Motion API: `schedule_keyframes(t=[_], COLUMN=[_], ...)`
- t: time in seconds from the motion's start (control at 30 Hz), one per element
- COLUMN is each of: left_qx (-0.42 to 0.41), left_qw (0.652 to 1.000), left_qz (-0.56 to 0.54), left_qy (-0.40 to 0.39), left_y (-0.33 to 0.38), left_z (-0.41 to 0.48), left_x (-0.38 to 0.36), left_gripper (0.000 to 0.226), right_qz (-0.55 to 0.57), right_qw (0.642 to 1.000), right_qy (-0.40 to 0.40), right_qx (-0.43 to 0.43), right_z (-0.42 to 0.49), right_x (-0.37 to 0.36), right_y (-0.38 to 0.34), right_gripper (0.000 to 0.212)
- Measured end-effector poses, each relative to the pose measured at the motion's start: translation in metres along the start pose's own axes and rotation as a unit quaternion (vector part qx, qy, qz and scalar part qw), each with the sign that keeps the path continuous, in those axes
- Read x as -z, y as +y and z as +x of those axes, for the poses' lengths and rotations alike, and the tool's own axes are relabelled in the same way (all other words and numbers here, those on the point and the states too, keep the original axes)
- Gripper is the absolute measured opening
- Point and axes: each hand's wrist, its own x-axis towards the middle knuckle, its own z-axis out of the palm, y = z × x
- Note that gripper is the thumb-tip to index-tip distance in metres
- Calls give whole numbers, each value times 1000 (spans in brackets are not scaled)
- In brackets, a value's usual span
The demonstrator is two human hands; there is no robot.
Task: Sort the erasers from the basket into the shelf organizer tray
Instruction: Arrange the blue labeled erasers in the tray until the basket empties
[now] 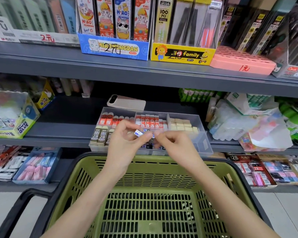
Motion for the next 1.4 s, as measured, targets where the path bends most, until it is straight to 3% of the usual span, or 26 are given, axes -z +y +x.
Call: schedule_keyframes(t=[0.1, 0.23, 0.37, 0.53, 0.63, 0.77, 0.87, 0.93, 1.03, 1.1, 1.27, 1.4], left_qx=[-32, -53, -127, -197, -222, -276, -267, -270, -293, -306, -330, -339], left_qw=[999, 997, 972, 932, 904, 765, 716, 708, 718, 724, 725, 727], left_qz=[1, 40, 187, 305, 366, 570, 621, 626, 608, 595, 580, 571], left_qy=[-2, -50, -55, 19, -10, -119, -174, -182, -172, -167, -169, -172], left_y=[-3, -8, -7, -16, -22, -31, -38, -43, -47, -49, -52, -54], left_z=[2, 3, -2, -9, -6, 1, 1, 0, 0, 1, 4, 4], left_x=[-9, -14, -15, -25, -24, -17, -15, -14, -12, -10, -2, 2], left_gripper=[43, 29, 22, 29, 45, 70, 75, 74, 69, 65, 58, 55], right_qz=[176, 366, 397, 461, 430, 408, 204, 61, -53, -89, -125, -155], right_qw=[980, 920, 906, 870, 882, 900, 975, 996, 996, 994, 989, 979], right_qy=[-46, -44, 2, 30, 65, 41, 6, 13, 46, 48, 79, 129], right_qx=[-85, -136, -149, -169, -182, -145, -87, -56, -57, -49, -8, -27], right_z=[-8, -4, -2, -10, -3, 14, 26, 37, 51, 57, 66, 68], right_x=[1, 12, 13, 3, 9, 29, 36, 36, 33, 30, 15, 3], right_y=[-4, -3, 3, 11, 16, 17, 16, 17, 17, 17, 23, 27], right_gripper=[27, 11, 17, 10, 17, 20, 25, 28, 24, 12, 10, 28])
